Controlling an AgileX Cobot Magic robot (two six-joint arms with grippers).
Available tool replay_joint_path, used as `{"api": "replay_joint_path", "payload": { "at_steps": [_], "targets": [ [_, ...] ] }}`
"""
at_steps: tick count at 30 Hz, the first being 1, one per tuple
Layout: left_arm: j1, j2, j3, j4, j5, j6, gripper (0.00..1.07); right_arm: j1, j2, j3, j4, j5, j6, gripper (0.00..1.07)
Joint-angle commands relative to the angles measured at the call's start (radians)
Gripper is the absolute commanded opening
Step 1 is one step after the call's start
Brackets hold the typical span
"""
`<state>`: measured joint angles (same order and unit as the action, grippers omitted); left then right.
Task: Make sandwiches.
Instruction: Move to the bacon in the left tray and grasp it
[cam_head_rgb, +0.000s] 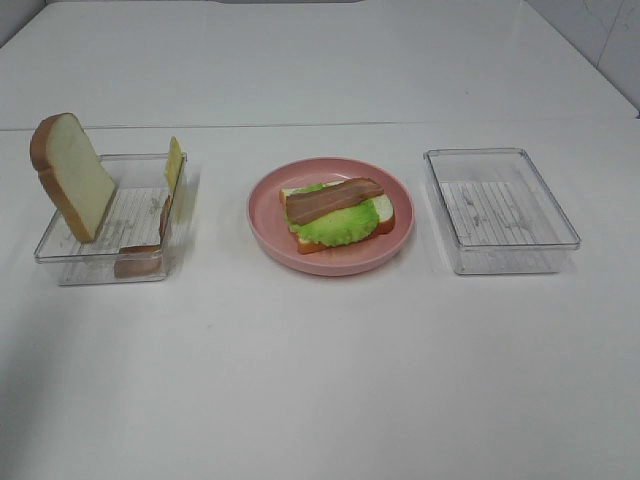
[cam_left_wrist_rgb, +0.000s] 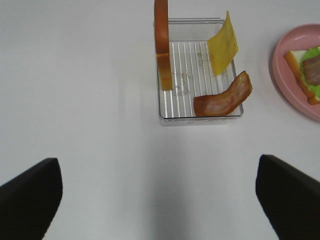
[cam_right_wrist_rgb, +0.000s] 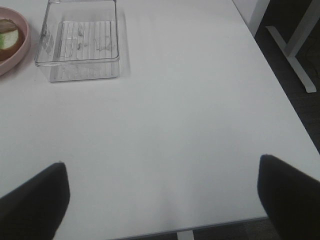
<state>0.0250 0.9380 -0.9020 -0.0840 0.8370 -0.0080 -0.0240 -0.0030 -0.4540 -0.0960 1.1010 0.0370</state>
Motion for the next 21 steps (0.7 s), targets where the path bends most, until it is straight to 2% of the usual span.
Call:
{"api": "replay_joint_path", "payload": {
  "at_steps": [1, 5, 9, 13, 14, 16, 20, 21],
  "targets": [
    [0.003, 0.086, -0.055, -0.039, 0.0, -0.002, 0.98, -0.004, -0.031, 0.002, -0.003, -0.001, -0.01, 0.99],
    [0.003, 0.236, -0.155, -0.066, 0.02, -0.002, 0.98, -0.004, -0.031, 0.002, -0.003, -0.001, -0.01, 0.99],
    [-0.003, 0.32, -0.211, -0.068, 0.028, -0.002, 0.98, -0.004, -0.031, 0.002, -0.003, -0.001, -0.01, 0.99],
    [-0.052, 0.439, -0.305, -0.068, 0.038, -0.005, 0.98, -0.004, -0.031, 0.002, -0.003, -0.001, -0.01, 0.99],
    [-0.052, 0.439, -0.305, -0.068, 0.038, -0.005, 0.98, -0.004, -0.031, 0.002, -0.003, -0.001, -0.01, 0.99],
    [-0.092, 0.513, -0.371, -0.062, 0.053, -0.028, 0.98, -0.004, -0.031, 0.002, -0.003, -0.001, -0.01, 0.99],
    [-0.136, 0.578, -0.432, -0.046, 0.074, -0.068, 0.98, -0.004, -0.031, 0.002, -0.003, -0.001, -0.01, 0.99],
    [-0.171, 0.619, -0.472, -0.035, 0.097, -0.086, 0.98, -0.004, -0.031, 0.002, -0.003, -0.001, -0.01, 0.99]
  ]
}}
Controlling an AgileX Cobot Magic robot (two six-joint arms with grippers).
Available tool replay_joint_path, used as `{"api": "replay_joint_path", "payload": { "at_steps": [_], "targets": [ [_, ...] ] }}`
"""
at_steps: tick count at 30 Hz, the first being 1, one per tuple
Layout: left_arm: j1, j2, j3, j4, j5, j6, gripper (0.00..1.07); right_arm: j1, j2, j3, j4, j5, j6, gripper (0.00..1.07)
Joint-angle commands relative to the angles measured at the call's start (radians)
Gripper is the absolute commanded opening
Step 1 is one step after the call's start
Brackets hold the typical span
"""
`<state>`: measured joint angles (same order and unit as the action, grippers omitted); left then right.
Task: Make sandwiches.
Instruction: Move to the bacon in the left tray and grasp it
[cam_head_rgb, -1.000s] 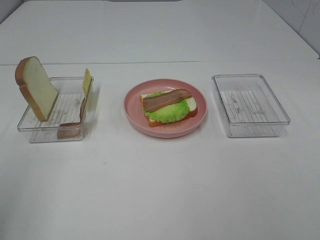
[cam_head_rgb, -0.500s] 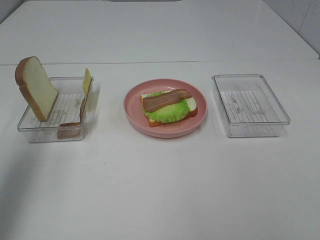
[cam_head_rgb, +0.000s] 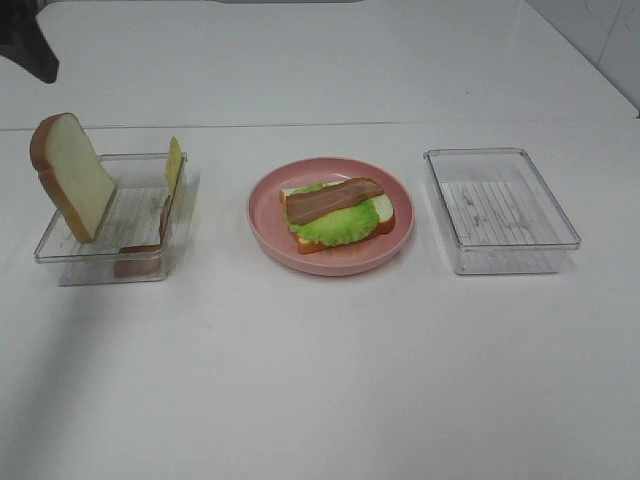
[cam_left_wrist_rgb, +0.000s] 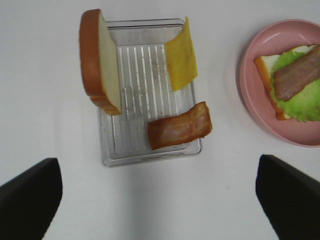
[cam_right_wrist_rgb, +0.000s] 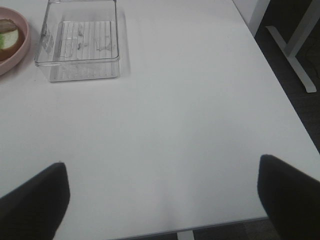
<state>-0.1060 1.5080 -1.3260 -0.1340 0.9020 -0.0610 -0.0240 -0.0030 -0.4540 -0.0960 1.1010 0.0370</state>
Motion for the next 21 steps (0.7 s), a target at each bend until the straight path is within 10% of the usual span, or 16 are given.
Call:
{"api": "replay_joint_path", "payload": {
  "at_steps": [1, 21],
  "targets": [
    [-0.04, 0.049, -0.048, 0.015, 0.032, -0.033, 0.98, -0.004, -0.031, 0.002, -0.003, -0.001, -0.01, 0.99],
    [-0.229, 0.364, -0.286, 0.158, 0.263, -0.265, 0.98, -0.004, -0.031, 0.002, -0.003, -0.001, -0.01, 0.99]
  ]
}}
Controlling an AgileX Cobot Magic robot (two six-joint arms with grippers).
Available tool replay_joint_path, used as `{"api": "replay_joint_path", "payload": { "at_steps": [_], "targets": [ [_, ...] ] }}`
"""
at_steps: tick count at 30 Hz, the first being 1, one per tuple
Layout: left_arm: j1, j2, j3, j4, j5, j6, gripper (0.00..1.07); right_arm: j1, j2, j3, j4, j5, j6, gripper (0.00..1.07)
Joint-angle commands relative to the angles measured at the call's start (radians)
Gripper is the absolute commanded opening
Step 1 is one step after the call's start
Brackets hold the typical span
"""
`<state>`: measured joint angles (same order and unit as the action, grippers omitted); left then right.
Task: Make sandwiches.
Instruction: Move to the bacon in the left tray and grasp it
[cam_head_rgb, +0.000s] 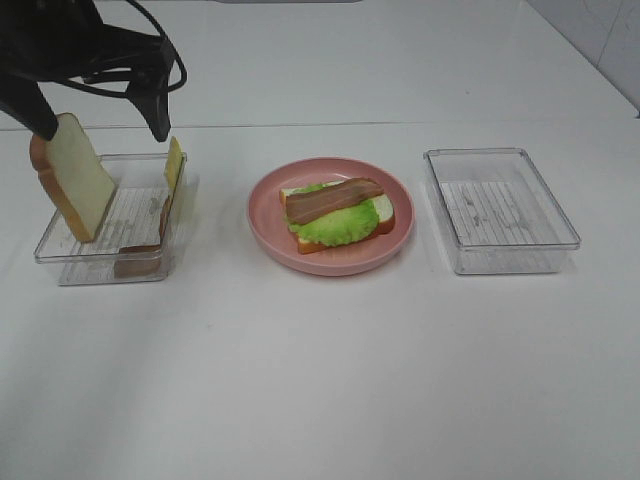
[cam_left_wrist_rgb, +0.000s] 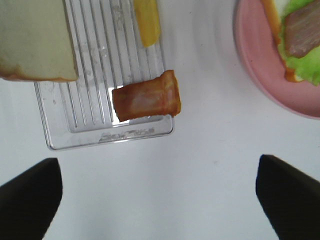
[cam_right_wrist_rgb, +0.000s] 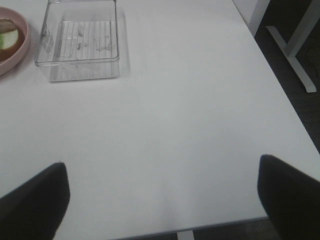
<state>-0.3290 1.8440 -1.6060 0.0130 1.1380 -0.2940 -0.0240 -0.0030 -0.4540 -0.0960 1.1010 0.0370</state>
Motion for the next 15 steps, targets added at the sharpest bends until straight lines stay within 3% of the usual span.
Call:
{"api": "replay_joint_path", "payload": {
  "at_steps": [1, 15],
  "targets": [
    [-0.006, 0.028, -0.006, 0.011, 0.027, -0.032, 0.98, -0.004, -0.031, 0.002, -0.003, -0.001, -0.01, 0.99],
    [-0.006, 0.149, -0.013, 0.009, -0.026, -0.057, 0.98, -0.004, -0.031, 0.002, -0.003, -0.001, -0.01, 0.99]
  ]
}}
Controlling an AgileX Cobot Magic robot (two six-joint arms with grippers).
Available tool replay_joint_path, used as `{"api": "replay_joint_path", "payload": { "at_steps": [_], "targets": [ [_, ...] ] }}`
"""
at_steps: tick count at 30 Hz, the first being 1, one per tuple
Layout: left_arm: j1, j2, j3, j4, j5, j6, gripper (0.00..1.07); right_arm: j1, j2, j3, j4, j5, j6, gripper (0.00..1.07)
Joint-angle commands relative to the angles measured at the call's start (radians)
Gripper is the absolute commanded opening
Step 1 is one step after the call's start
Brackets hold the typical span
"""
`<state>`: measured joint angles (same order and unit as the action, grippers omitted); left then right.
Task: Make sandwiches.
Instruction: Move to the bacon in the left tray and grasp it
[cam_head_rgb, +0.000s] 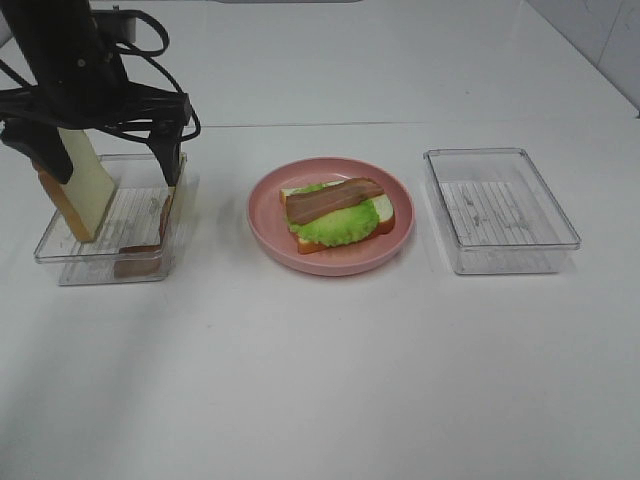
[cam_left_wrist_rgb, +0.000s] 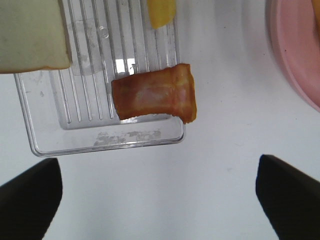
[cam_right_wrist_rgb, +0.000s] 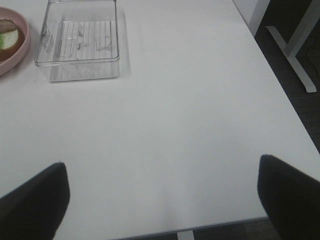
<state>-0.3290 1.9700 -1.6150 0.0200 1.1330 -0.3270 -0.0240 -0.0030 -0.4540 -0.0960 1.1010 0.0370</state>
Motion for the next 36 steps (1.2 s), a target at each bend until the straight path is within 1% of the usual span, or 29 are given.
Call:
{"api": "replay_joint_path", "payload": {
  "at_steps": [1, 16, 20, 26, 36],
  "targets": [
    [-0.006, 0.043, -0.007, -0.001, -0.032, -0.027, 0.98, -0.004, -0.031, 0.002, -0.003, -0.001, -0.01, 0.99],
    [-0.006, 0.146, -0.026, -0.02, -0.11, -0.027, 0.98, -0.004, -0.031, 0.002, 0.0, -0.001, -0.01, 0.99],
    [-0.006, 0.169, -0.041, -0.02, -0.115, -0.027, 0.98, -0.004, -0.031, 0.002, 0.001, -0.001, -0.01, 0.99],
    [-0.006, 0.2, -0.088, -0.033, -0.121, -0.027, 0.98, -0.004, -0.031, 0.002, 0.002, -0.001, -0.01, 0.99],
    [-0.006, 0.233, -0.091, -0.043, -0.11, -0.025, 0.98, -0.004, -0.031, 0.002, 0.002, -0.001, -0.01, 0.99]
  ]
}}
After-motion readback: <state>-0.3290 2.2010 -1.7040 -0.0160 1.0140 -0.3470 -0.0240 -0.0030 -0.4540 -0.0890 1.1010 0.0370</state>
